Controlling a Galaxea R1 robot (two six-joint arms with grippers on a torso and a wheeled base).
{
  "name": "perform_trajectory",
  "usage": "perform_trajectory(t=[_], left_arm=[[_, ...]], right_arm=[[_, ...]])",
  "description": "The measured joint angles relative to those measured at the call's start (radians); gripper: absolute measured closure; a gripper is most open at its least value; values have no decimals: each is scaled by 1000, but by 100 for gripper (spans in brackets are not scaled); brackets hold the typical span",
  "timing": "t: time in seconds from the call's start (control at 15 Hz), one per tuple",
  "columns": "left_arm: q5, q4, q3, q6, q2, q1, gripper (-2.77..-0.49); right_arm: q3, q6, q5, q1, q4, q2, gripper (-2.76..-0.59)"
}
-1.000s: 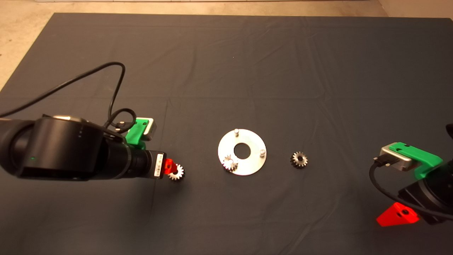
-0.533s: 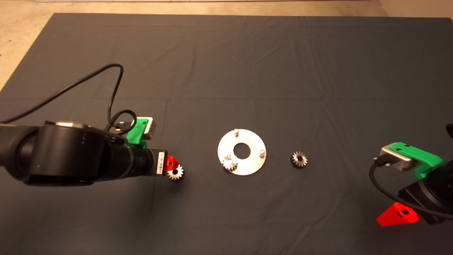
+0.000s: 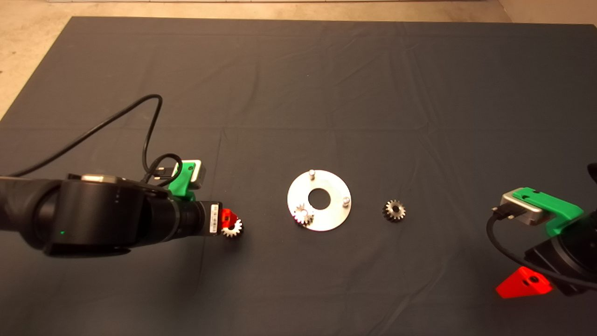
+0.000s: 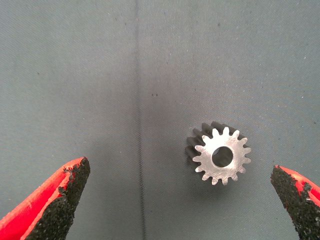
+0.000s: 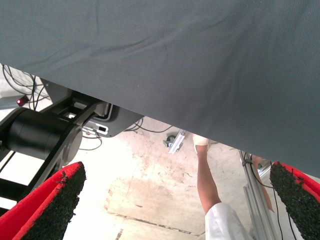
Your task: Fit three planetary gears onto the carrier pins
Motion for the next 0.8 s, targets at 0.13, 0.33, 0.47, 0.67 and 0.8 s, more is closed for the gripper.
perform_trajectory(t=[0.13,0.33,0.47,0.67,0.8], left_arm=[[0,23,0,0,3,13,-262],[0,34,0,-1,4,40,-262],[0,41,-5,-1,8,47,-262],[0,50,-24,-1,12,47,-262],[-9,56,-44,1,13,53,-262]], right_arm=[[0,0,0,0,0,0,-275],[0,0,0,0,0,0,-275],[0,0,-1,0,0,0,-275],[0,0,-1,0,0,0,-275],[0,0,0,0,0,1,-275]])
